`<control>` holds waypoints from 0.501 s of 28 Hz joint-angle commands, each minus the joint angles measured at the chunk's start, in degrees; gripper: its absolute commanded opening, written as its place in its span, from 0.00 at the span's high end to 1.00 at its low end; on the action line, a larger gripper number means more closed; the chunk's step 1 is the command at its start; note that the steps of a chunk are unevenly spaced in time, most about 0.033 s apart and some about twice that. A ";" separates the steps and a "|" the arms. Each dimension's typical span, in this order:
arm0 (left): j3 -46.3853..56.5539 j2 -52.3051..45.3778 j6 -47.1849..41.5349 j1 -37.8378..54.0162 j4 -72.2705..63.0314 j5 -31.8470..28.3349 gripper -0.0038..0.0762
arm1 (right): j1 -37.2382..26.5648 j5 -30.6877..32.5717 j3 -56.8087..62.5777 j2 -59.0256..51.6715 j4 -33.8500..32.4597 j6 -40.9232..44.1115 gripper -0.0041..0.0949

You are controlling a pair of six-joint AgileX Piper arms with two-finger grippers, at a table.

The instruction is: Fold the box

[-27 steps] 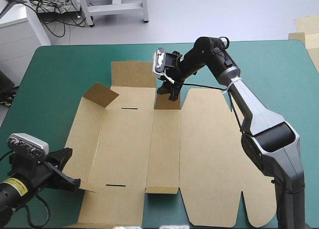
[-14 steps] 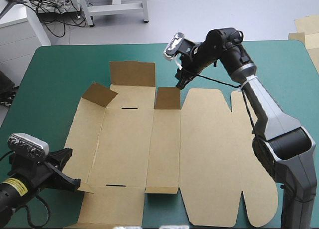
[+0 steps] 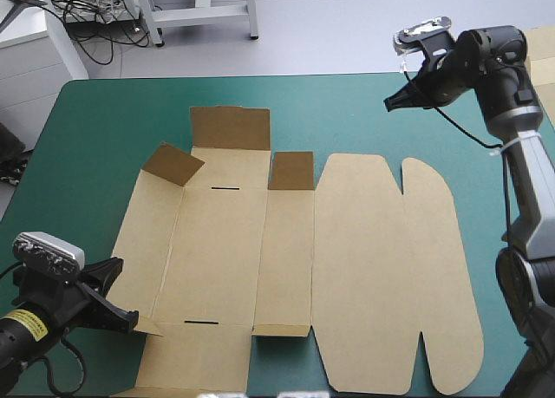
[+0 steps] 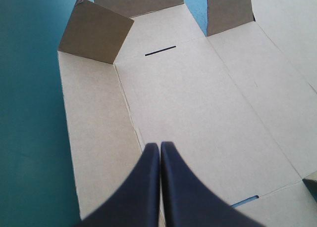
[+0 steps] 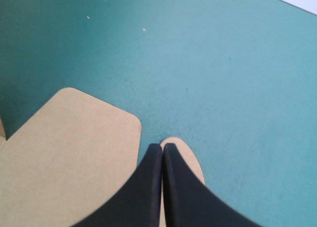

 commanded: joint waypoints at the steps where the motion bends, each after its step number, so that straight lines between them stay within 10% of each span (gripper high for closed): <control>1: -1.39 0.36 -0.66 0.01 0.21 -3.22 0.96 | -1.08 0.47 5.16 -7.47 -2.31 2.35 0.98; 14: -1.39 0.36 -0.66 0.01 1.91 -3.22 0.96 | -1.51 -3.23 35.27 -29.12 -2.29 2.97 0.98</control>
